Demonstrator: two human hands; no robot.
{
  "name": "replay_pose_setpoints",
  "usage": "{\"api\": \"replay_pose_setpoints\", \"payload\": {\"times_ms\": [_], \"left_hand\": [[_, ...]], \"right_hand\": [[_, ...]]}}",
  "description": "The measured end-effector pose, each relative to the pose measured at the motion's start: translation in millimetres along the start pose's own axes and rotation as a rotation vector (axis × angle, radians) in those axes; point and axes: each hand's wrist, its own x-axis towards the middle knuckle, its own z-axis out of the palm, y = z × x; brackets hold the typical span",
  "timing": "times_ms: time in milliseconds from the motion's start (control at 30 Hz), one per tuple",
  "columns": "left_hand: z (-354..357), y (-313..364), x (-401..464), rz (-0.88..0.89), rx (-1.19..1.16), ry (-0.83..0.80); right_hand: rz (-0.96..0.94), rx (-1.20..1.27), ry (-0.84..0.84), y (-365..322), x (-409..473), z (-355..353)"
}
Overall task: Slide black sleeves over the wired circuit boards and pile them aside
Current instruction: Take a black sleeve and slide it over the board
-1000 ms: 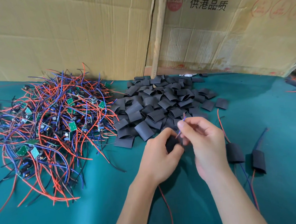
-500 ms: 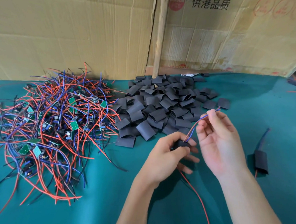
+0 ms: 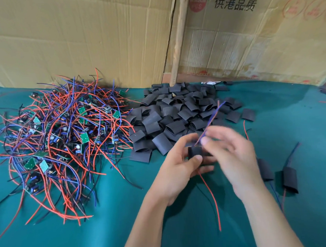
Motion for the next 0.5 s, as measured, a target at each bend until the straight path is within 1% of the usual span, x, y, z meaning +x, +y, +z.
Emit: {"api": "replay_pose_setpoints", "payload": {"times_ms": [33, 67, 133, 200, 300, 367, 400, 433, 500], "left_hand": [[-0.2, -1.0, 1.2, 0.006, 0.016, 0.018], [-0.3, -2.2, 2.0, 0.007, 0.035, 0.026], [0.9, -4.2, 2.3, -0.001, 0.029, 0.010], [3.6, -4.4, 1.3, -0.014, -0.029, -0.049], [5.1, -1.9, -1.8, -0.066, -0.076, -0.146], [4.0, -1.0, -3.4, -0.122, -0.070, -0.197], [3.3, -1.0, -3.7, -0.149, -0.052, -0.195], [2.7, -1.4, -3.2, -0.174, -0.039, -0.169], [2.3, -2.5, -1.4, -0.198, -0.054, -0.100]], "right_hand": [[-0.031, -0.132, -0.089, -1.3, -4.4, 5.8], [-0.063, -0.230, -0.135, -3.0, -7.8, 10.0], [-0.105, -0.345, -0.131, -8.0, -10.3, 12.3], [-0.118, -0.358, -0.114, -11.6, -11.0, 6.8], [-0.064, -0.307, -0.054, -16.3, -16.1, -13.1], [-0.018, -0.244, 0.023, -23.7, -19.2, -38.5], [0.006, -0.243, 0.076, -28.7, -19.7, -54.6], [0.015, -0.295, 0.125, -32.3, -18.9, -71.9], [0.049, -0.521, 0.154, -35.0, -16.4, -105.6]]}}
